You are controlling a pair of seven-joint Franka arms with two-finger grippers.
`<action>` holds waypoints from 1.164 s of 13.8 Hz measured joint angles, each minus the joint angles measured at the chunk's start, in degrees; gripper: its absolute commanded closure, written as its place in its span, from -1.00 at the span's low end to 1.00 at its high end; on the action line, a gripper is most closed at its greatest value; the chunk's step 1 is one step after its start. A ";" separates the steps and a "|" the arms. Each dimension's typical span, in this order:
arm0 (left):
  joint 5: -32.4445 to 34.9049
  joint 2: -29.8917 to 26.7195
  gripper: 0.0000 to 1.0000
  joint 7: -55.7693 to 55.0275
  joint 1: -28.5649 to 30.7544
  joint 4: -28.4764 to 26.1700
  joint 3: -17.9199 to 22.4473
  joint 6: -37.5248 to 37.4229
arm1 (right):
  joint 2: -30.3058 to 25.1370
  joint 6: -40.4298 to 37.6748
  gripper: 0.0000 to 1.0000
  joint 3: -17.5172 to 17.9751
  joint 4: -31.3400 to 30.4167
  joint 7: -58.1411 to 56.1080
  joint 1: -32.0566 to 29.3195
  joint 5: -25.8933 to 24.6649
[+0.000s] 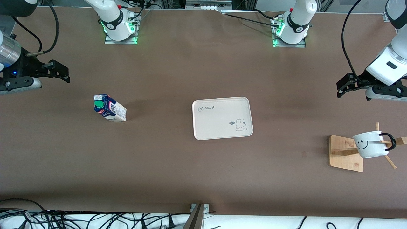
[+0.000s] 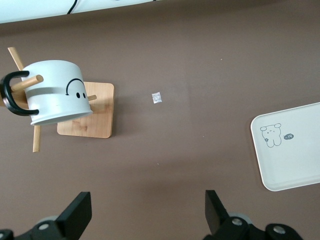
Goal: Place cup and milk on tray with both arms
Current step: 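Grasp the blue milk carton with the right gripper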
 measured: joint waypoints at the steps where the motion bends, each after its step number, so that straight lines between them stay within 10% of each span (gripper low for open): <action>1: -0.55 0.00 -1.00 0.00 0.06 0.00 0.08 -0.15 | 0.77 0.30 -1.00 0.14 -0.04 0.00 0.09 -0.49; 16: -0.92 0.03 -1.00 0.00 0.43 0.05 0.08 -0.58 | 8.68 23.81 -1.00 0.78 -19.62 4.08 1.23 0.08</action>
